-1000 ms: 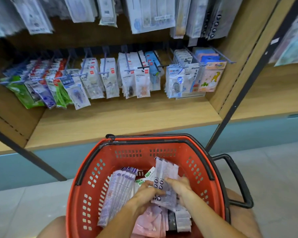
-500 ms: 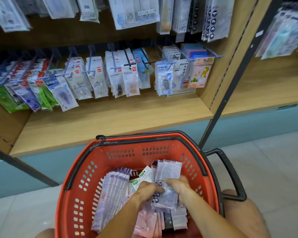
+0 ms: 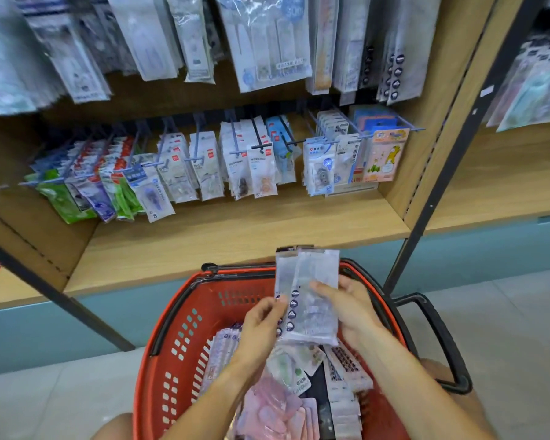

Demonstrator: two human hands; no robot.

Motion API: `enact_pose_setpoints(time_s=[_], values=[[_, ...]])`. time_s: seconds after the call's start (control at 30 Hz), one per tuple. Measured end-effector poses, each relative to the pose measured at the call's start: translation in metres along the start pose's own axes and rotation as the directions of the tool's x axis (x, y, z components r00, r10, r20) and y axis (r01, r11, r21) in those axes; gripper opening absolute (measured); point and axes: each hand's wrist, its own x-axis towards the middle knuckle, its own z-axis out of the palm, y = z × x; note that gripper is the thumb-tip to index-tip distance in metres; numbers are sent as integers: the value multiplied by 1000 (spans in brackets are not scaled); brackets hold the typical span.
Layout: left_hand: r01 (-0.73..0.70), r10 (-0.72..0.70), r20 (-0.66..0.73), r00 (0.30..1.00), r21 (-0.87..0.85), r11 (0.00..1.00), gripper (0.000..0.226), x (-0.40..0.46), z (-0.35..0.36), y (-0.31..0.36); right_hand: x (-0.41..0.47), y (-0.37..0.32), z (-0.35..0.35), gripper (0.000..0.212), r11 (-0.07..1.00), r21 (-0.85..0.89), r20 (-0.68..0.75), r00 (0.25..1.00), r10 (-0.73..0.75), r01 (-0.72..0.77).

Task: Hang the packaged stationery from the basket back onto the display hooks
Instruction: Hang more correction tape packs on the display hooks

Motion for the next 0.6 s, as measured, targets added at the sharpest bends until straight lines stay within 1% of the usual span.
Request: enact_pose_setpoints(time_s=[0.07,0.17,0.23,0.3,0.37,0.43,0.53,0.6], values=[[-99,99,-3,995,43,994,36,-2,10,30,-4,-37,-2,20,995,33,-10,995,-97,98],[-239,238,22,971,124,963,24,0,21,75,-15,-85,-6,29,975,31,-22,975,-221,222],[-279,274,53,960,132,951,21,5,31,105,-20,-117,-9,26,955,47,-26,956,-293,294],[-335,330,58,942,129,933,24,13,45,137,-24,-152,-9,25,921,49,-33,923,-384,386],[-429,429,37,903,167,888,25,24,61,168,-28,-188,-9,38,865,45,-61,865,-497,500],[-489,491,39,870,175,854,25,34,76,196,-32,-219,-12,54,794,50,-106,793,-599,606],[-519,524,30,851,192,833,35,40,97,231,-35,-250,-21,72,675,48,-131,674,-727,736],[-542,551,9,834,198,817,33,46,106,247,-31,-263,-30,79,641,34,-105,641,-760,766]])
